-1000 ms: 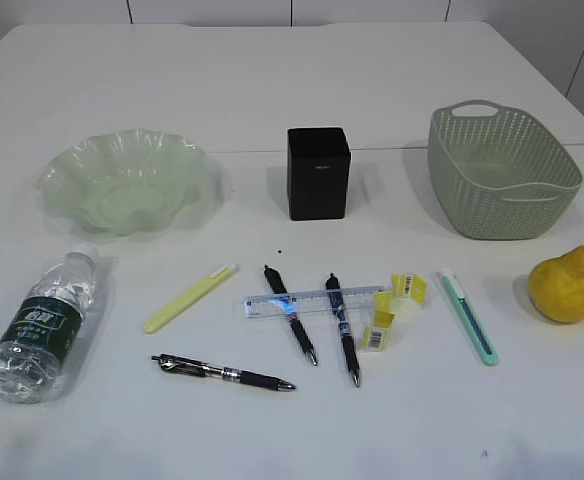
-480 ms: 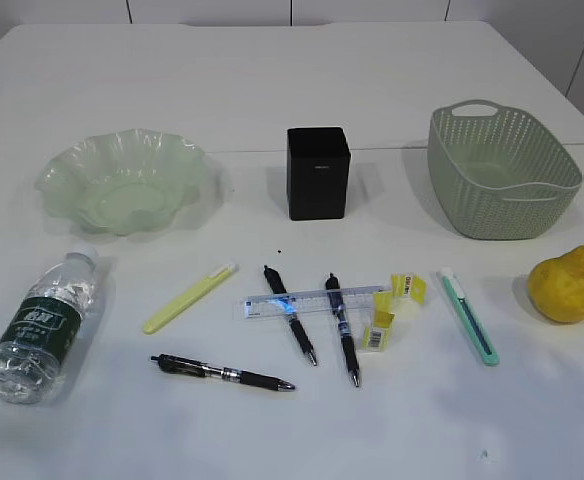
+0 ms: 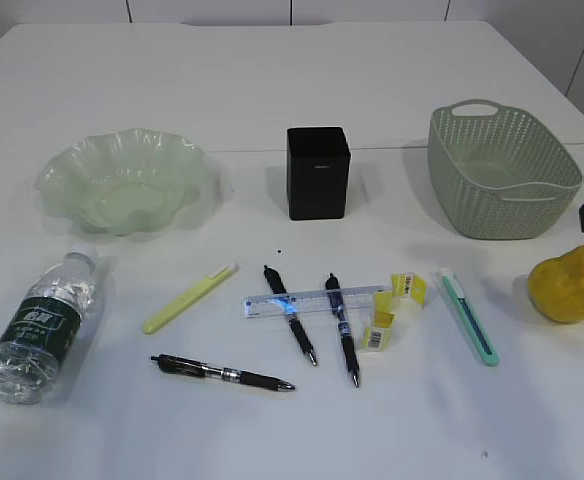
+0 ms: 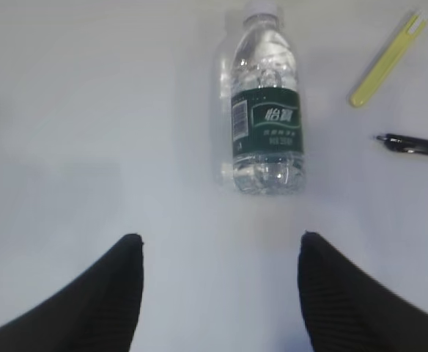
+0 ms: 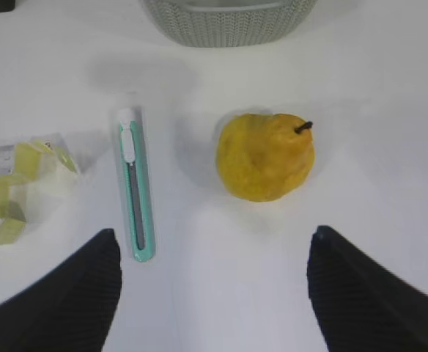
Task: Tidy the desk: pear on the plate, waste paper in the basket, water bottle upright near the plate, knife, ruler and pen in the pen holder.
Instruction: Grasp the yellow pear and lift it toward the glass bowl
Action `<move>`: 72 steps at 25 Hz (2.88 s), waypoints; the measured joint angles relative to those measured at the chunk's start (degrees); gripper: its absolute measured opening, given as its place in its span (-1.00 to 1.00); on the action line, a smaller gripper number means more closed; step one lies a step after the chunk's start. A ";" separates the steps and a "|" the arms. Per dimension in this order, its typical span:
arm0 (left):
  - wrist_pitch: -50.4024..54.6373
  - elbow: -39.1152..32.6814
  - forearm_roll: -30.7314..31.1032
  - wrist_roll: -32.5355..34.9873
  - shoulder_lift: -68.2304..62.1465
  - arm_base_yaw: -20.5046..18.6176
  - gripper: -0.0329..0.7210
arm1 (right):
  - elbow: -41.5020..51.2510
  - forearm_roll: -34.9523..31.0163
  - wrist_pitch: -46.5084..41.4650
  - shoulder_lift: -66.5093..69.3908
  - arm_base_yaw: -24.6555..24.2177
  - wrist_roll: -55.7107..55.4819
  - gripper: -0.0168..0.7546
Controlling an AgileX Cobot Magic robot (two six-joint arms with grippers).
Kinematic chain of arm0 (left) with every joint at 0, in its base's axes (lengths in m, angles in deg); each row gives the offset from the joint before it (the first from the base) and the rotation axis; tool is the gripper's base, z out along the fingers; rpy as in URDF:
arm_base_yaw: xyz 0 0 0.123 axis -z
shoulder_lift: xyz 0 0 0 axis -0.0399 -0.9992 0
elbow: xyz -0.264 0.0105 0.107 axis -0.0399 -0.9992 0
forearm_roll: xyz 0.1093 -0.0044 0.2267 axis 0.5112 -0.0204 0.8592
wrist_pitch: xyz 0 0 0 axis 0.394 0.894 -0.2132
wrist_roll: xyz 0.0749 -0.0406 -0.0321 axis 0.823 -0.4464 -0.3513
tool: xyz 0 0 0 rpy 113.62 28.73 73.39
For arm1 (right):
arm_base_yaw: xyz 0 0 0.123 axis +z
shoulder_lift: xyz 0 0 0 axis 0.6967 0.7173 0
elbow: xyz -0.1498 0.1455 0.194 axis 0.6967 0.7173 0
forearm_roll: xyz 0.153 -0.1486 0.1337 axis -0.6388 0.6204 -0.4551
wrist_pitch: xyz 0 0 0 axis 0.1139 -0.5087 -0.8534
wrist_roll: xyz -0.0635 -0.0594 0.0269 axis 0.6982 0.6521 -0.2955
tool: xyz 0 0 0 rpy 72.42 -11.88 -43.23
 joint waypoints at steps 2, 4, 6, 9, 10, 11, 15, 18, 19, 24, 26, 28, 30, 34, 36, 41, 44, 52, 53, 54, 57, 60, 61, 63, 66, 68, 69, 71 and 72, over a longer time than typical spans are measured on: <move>0.93 0.78 0.00 0.00 -2.73 0.00 0.32 | -2.27 0.00 0.22 3.54 -1.26 -0.05 0.56; 1.44 1.02 -0.50 0.00 -5.08 0.00 0.32 | -3.98 0.00 0.22 6.50 -3.79 -0.05 0.56; 1.57 1.27 -1.54 0.00 -6.87 0.00 0.32 | -5.94 0.00 -0.46 9.42 -6.46 -0.05 0.56; 0.79 1.27 -3.54 0.00 -9.01 0.00 0.33 | -9.96 0.00 -3.62 13.72 -10.31 -0.05 0.56; 0.41 1.38 -4.03 0.00 -9.52 0.00 0.32 | -11.17 -0.25 -4.72 15.32 -11.47 0.38 0.56; -0.07 1.50 -4.30 0.00 -10.17 0.00 0.32 | -12.69 -1.08 -6.09 16.62 -12.50 1.39 0.56; -2.10 3.21 -4.30 0.00 -12.73 0.00 0.32 | -19.25 -6.21 -12.13 22.73 -14.64 6.66 0.56; -2.72 5.27 -4.30 0.00 -15.17 0.00 0.32 | -23.28 -9.09 -15.76 26.96 -14.74 8.34 0.56; -2.93 6.06 -4.16 0.00 -16.14 0.00 0.32 | -24.20 -10.11 -16.56 28.20 -14.74 9.06 0.56; -3.51 9.36 -2.78 0.00 -20.31 0.00 0.32 | -25.96 -14.09 -17.34 31.91 -14.74 10.45 0.56; -3.63 9.84 -2.77 0.00 -21.35 0.00 0.32 | -26.05 -14.23 -17.34 32.97 -14.74 10.45 0.56; -3.63 9.84 -2.77 0.00 -21.93 0.00 0.32 | -26.05 -14.23 -17.00 34.05 -14.74 10.57 0.56; -3.63 9.84 -2.69 0.00 -22.01 0.00 0.32 | -26.15 -14.35 -16.78 35.39 -14.74 10.57 0.56; -4.01 9.84 -2.65 0.00 -22.01 0.00 0.32 | -26.10 -14.57 -16.72 37.24 -14.74 10.57 0.56; -4.41 9.84 -2.65 0.00 -22.01 0.00 0.32 | -26.10 -14.70 -16.32 37.61 -14.74 10.71 0.56; -4.85 9.84 -2.65 0.00 -22.01 0.00 0.32 | -26.18 -14.93 -13.79 37.61 -14.78 10.71 0.56; -4.85 9.84 -2.65 0.00 -22.01 0.00 0.32 | -26.31 -15.05 -13.35 38.27 -14.78 10.71 0.53; -4.89 9.84 -2.65 0.00 -22.01 0.00 0.32 | -27.35 -15.26 -13.84 40.94 -14.78 11.07 0.45; -4.89 9.84 -2.65 0.00 -22.01 0.00 0.33 | -27.35 -15.26 -13.84 40.94 -14.78 11.07 0.44; -4.98 9.84 -2.65 0.00 -22.01 0.00 0.32 | -27.35 -15.26 -13.84 40.94 -14.78 11.07 0.42; -4.98 9.84 -2.65 0.00 -22.01 0.00 0.32 | -27.46 -15.26 -13.84 40.94 -14.78 11.07 0.33; -4.98 9.84 -2.65 0.00 -22.01 0.00 0.33 | -27.88 -15.39 -13.93 40.94 -14.78 11.07 0.15; -4.98 9.84 -2.65 0.00 -22.01 0.00 0.32 | -27.98 -15.39 -14.04 40.94 -14.78 11.07 0.08; -4.98 9.84 -2.65 0.00 -22.01 0.00 0.32 | -28.02 -15.52 -14.12 40.94 -14.78 11.07 -0.02; -4.98 9.84 -2.65 0.00 -22.01 0.00 0.32 | -28.11 -15.52 -14.12 40.94 -14.87 11.07 -0.10; -4.98 9.84 -2.65 0.00 -22.01 0.00 0.32 | -28.11 -15.52 -14.12 40.94 -14.87 11.07 -0.12; -4.98 9.84 -2.65 0.00 -22.01 0.00 0.32 | -28.11 -15.52 -14.17 40.94 -14.87 11.07 -0.13; -4.98 9.84 -2.65 0.00 -22.01 0.00 0.32 | -28.11 -15.52 -14.26 40.94 -14.87 11.07 -0.15; -4.98 9.84 -2.65 0.00 -22.01 0.00 0.32 | -28.11 -15.52 -14.31 40.94 -14.87 11.56 -0.17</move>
